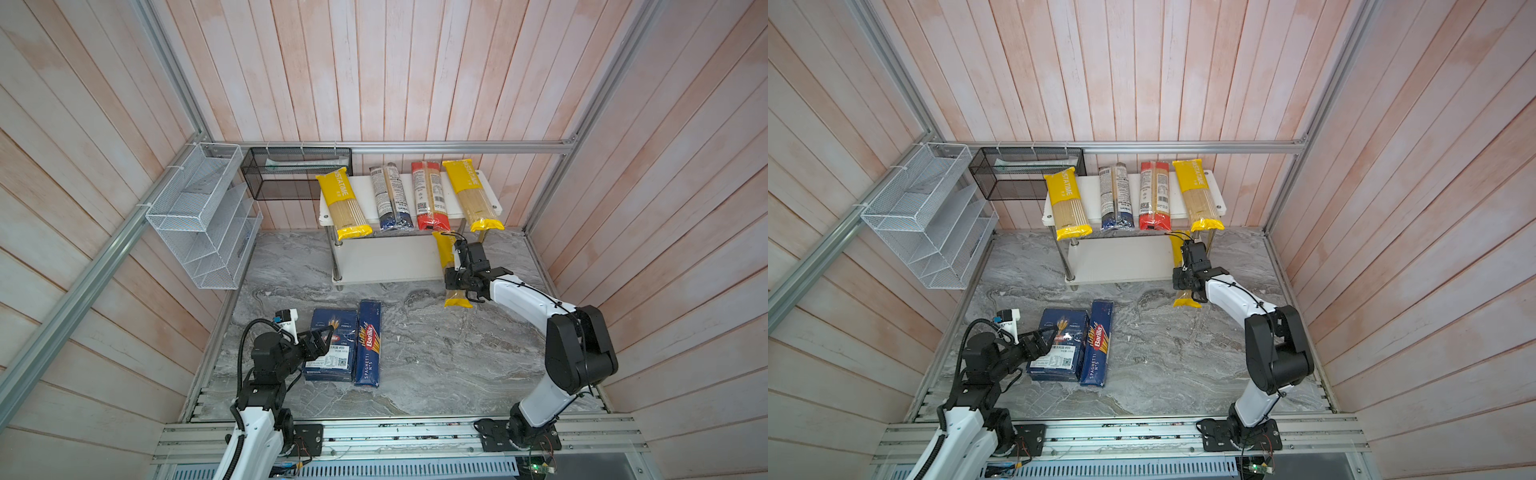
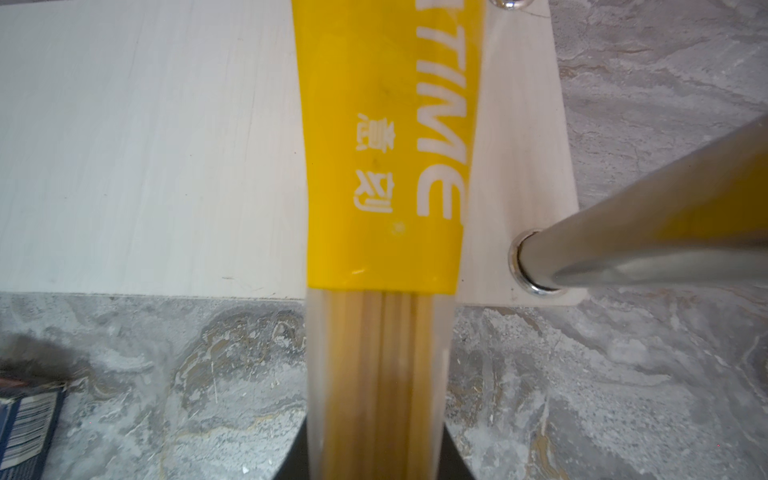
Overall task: Place and organize the pasta boxes and bags onto the shelf
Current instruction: 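Carry the yellow bag upright toward the lower shelf with the right gripper, then lower the yellow bag against the lower shelf edge and open the right gripper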
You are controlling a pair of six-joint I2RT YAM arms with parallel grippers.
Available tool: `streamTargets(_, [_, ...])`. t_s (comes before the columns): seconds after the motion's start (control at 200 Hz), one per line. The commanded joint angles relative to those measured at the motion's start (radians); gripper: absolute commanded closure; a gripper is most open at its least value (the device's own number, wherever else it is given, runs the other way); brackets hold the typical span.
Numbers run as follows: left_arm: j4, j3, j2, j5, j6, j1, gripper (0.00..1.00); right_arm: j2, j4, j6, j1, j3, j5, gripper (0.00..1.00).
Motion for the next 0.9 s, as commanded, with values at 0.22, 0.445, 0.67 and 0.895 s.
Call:
streamTargets(0.22, [0.003, -0.015, -0.001, 0.019, -0.001, -0.002, 0.0, 0.033, 0.126, 0.01, -0.016, 0.095, 0.037, 0.94])
streamTargets(0.445, [0.001, -0.015, -0.006, 0.023, 0.002, -0.003, 0.0, 0.082, 0.148, 0.021, -0.018, 0.109, 0.033, 0.94])
streamTargets(0.67, [0.001, -0.017, -0.009, 0.019, 0.0, -0.003, 0.0, 0.133, 0.123, 0.028, -0.02, 0.153, 0.016, 0.93])
streamTargets(0.895, [0.003, -0.015, -0.001, 0.02, 0.0, -0.003, 0.0, 0.148, 0.12, 0.033, -0.019, 0.163, 0.028, 0.78])
